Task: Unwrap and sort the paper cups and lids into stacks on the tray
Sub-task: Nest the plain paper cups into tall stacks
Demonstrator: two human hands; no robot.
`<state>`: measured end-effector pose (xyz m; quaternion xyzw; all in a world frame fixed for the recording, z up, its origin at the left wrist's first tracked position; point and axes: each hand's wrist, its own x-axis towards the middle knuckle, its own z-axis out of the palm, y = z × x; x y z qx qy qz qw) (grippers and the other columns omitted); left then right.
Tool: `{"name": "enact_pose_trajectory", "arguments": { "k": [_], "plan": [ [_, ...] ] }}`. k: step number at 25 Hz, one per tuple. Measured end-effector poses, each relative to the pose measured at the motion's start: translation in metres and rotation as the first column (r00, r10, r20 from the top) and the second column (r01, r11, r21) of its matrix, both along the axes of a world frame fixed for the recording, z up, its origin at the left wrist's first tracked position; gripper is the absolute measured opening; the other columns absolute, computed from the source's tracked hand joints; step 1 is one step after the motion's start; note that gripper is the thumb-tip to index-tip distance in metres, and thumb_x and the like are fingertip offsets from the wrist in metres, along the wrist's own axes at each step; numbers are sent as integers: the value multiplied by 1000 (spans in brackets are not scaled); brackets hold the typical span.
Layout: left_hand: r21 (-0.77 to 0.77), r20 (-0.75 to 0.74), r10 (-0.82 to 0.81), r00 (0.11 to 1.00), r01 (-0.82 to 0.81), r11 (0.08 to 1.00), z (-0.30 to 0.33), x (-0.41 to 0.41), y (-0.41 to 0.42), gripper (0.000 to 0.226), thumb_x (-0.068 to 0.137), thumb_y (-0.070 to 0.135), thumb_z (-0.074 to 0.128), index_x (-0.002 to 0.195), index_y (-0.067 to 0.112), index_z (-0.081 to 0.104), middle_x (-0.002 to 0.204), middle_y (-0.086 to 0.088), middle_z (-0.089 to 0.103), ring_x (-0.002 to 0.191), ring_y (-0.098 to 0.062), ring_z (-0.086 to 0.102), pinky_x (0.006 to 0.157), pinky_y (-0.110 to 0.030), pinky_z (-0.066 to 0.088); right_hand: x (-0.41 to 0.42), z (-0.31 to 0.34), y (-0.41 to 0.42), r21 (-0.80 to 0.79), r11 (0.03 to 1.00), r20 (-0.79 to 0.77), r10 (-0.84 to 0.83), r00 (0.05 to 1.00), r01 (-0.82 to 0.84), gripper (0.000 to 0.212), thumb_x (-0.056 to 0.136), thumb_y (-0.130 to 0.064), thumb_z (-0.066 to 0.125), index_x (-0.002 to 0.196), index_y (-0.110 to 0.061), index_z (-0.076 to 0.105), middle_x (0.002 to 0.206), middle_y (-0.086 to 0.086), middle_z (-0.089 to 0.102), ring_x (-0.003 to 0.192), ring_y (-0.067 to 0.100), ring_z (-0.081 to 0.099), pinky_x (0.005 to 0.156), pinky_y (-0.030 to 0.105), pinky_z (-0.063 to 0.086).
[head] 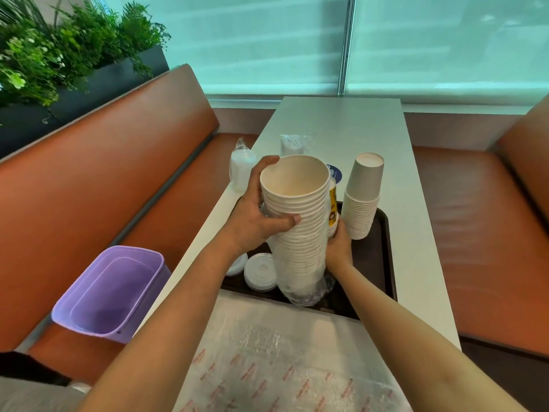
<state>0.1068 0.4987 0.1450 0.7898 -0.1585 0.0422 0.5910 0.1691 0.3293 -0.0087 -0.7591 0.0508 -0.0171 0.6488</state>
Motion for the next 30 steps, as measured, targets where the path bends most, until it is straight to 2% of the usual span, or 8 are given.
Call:
{"name": "enact_pose_trajectory", "arguments": {
  "k": [9,12,15,19,22,25,27,30],
  "plan": [
    [-14,0,-16,1000,16,1000,-1,0,-1,89,57,29,77,130,27,27,121,14,47,108,8,50,88,-8,40,-16,-12,-62,-131,962,17,-240,971,240,86,73,-15,80,142,-22,31,139,4,48,127,26,46,102,40,40],
    [-16,-25,-5,1000,5,1000,-2,1,-2,99,64,12,80,138,31,18,123,27,38,106,23,44,87,-1,36,-20,-7,-67,-217,925,-6,-322,947,313,91,73,-27,81,145,-20,26,147,7,37,135,29,36,108,47,36],
    [32,-88,-41,995,44,999,-19,-2,0,122,56,36,86,141,45,0,134,31,31,122,19,35,96,-6,35,-54,-2,-53,-256,838,155,-456,876,482,77,77,-38,73,138,-9,36,139,14,40,126,29,38,104,50,40],
    [13,-346,-27,938,33,999,-55,-10,-10,122,32,64,85,134,21,34,127,8,52,117,-6,51,86,-12,45,-96,23,-22,14,981,340,-187,922,194,73,71,-62,57,127,-20,38,128,7,45,118,22,44,100,42,44],
    [-115,-397,-75,915,32,993,-69,-12,-30,88,54,44,86,125,18,41,124,0,57,108,-4,57,80,-11,49,-93,61,-14,49,997,411,-71,909,55,98,64,-78,60,141,-31,21,147,4,32,135,18,35,107,29,35],
    [-72,-383,-103,918,81,994,-74,-11,-58,70,76,9,76,134,7,38,122,0,56,117,-14,55,85,-13,46,-91,87,-19,-7,998,447,-48,893,57,107,52,-57,77,139,-39,17,141,-19,31,128,-10,34,100,8,33],
    [-5,-390,-131,912,140,990,-76,-8,-72,77,74,4,75,139,8,34,131,-2,52,122,-15,51,93,-17,42,-91,90,-28,-16,992,450,-105,887,126,110,50,-46,75,142,-32,17,137,-23,34,120,-18,36,95,2,33],
    [-227,-411,-354,840,282,932,-79,-3,-75,82,58,3,58,136,12,36,122,-2,54,109,-12,54,87,-21,48,-94,89,-40,-17,980,435,-173,884,200,107,49,-44,75,140,-33,19,128,-28,38,112,-23,40,87,-1,34]
  ]
}}
